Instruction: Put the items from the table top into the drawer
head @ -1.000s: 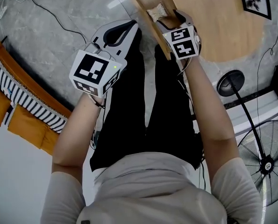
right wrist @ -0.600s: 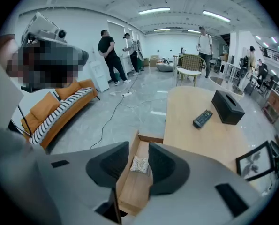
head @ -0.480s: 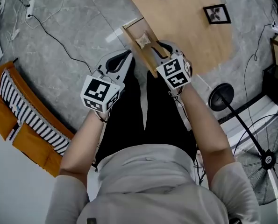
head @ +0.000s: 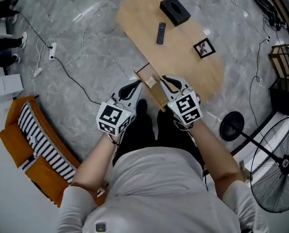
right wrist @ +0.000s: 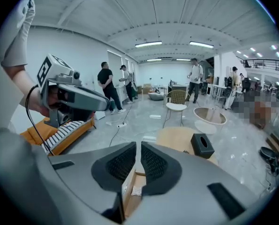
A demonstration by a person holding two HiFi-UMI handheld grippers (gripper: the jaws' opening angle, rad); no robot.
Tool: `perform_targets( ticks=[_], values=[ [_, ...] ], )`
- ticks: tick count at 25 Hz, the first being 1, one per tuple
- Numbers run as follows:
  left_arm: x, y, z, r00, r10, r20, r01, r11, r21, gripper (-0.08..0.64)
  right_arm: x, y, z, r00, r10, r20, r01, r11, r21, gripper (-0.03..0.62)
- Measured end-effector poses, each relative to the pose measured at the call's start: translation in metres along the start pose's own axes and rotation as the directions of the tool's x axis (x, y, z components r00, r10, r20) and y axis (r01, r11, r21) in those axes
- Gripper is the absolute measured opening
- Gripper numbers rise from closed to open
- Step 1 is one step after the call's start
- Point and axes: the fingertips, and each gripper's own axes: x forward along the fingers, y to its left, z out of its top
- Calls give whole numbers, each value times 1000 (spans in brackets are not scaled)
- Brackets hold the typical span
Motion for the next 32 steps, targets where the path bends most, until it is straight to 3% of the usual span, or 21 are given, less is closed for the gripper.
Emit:
perform_targets(
  ticks=[7, 13, 24, 32],
  values=[
    [-22, -28, 68, 996, -30, 84, 24, 997, 67, 9, -79, -5, 63, 988, -103, 111, 104, 995, 1, 39],
    [-40, -41, 97, 990, -73, 119, 59, 991, 121, 9, -119, -3, 92, 965, -192, 181, 190, 981, 27, 32],
    [-80, -43, 106, 976, -172, 136, 147, 973, 178, 9, -144, 25, 114, 927, -304, 218, 294, 953, 78, 29],
    [-81, -51, 110, 973, -195, 125, 170, 968, 186, 9, -151, 29, 110, 923, -322, 209, 306, 946, 105, 29]
  ],
)
